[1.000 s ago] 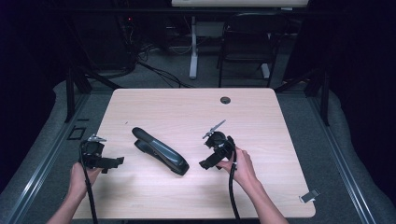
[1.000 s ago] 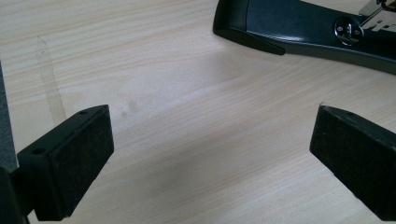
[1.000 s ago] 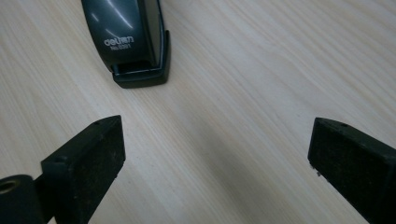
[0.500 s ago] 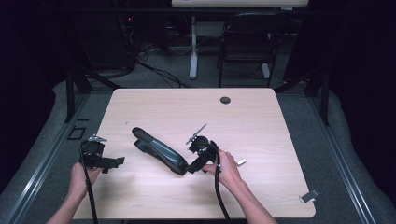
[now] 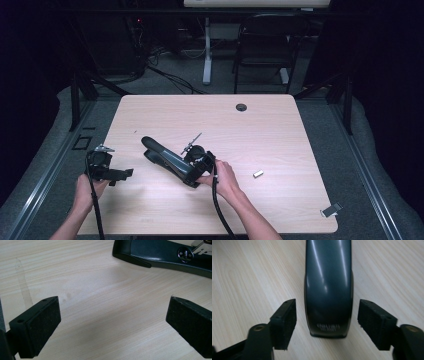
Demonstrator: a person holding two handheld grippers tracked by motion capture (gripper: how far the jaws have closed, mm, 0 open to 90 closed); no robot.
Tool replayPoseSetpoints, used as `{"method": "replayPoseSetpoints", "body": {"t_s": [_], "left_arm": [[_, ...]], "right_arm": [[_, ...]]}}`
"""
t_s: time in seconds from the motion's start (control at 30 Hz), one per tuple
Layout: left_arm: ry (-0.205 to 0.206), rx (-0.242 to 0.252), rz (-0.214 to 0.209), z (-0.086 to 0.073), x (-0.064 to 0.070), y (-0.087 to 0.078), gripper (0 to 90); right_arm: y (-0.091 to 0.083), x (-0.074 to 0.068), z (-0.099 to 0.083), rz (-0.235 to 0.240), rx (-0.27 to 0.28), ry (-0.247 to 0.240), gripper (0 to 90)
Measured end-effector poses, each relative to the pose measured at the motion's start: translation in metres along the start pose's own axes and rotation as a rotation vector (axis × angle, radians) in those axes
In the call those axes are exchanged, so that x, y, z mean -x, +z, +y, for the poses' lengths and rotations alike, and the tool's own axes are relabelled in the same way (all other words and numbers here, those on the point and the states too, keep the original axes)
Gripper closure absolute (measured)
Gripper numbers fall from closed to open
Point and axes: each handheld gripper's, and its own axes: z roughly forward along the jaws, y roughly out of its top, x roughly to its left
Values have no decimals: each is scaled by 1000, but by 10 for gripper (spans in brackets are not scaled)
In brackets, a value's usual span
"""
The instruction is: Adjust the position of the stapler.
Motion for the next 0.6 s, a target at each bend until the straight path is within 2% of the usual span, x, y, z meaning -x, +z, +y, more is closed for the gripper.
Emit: {"method": "replayPoseSetpoints", "body": {"t_s": [0.1, 0.17, 0.3, 0.47, 0.6], "left_arm": [[-1, -2, -2, 0, 0, 0, 0], [-1, -2, -3, -1, -1, 0, 0], [-4, -5, -4, -1, -1, 0, 0], [3, -9, -3, -1, 0, 2, 0], [5, -9, -3, 0, 2, 2, 0]], "right_arm": [[5, -3, 6, 0, 0, -6, 373], [9, -6, 11, -31, -8, -16, 398], [14, -3, 15, -25, -13, -7, 431], [18, 0, 15, -13, -4, 2, 430], [17, -8, 14, -70, 5, -15, 450]]}}
